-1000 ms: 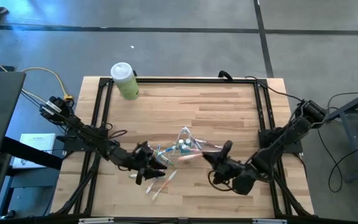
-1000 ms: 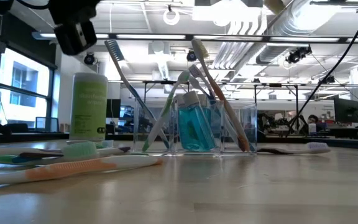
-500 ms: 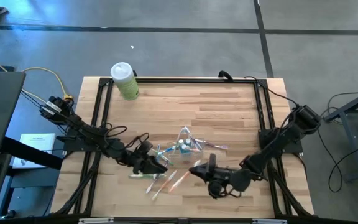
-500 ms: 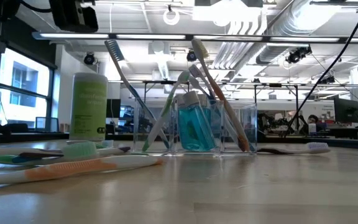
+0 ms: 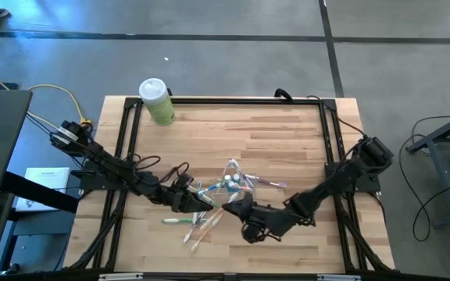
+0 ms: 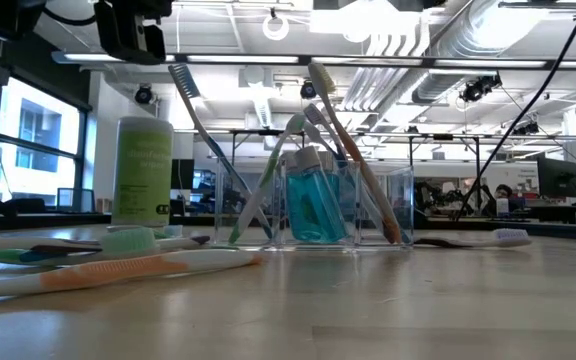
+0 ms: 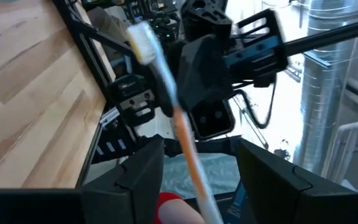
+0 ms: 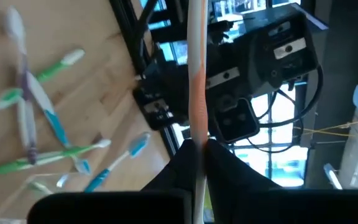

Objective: Pick & Place toothbrushing station
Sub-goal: Put the right orange toothbrush into the transparent organizer

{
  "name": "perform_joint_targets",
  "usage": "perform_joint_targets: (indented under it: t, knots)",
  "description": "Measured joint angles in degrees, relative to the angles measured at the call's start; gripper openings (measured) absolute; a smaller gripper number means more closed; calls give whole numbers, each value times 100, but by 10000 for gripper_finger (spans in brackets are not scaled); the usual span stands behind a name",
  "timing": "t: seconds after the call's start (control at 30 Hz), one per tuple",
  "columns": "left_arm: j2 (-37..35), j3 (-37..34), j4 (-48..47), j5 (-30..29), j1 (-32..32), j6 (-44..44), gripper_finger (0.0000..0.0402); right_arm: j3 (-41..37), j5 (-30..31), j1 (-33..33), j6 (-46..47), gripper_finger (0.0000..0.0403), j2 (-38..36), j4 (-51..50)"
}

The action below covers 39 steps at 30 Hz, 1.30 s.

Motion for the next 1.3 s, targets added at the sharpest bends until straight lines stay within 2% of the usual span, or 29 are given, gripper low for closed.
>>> perform_joint_targets:
  t: [0.27, 0.6, 0.8, 0.97, 1.3]
  knots:
    - [229, 2, -2, 6, 0, -162, 197, 302, 41, -213, -527, 10, 268, 21]
    - [274, 0, 1, 13, 0, 388, 197, 291, 44, -245, -361, 10, 276, -267]
    - [274, 0, -12, 20, 26, 333, 193, 291, 31, -245, -361, 10, 276, -318]
    - [274, 0, -109, 2, 52, 319, 152, 291, 31, -245, -346, 10, 276, -335]
    - [272, 2, -238, 87, 138, 361, 18, 287, 89, -242, -345, 11, 276, -435]
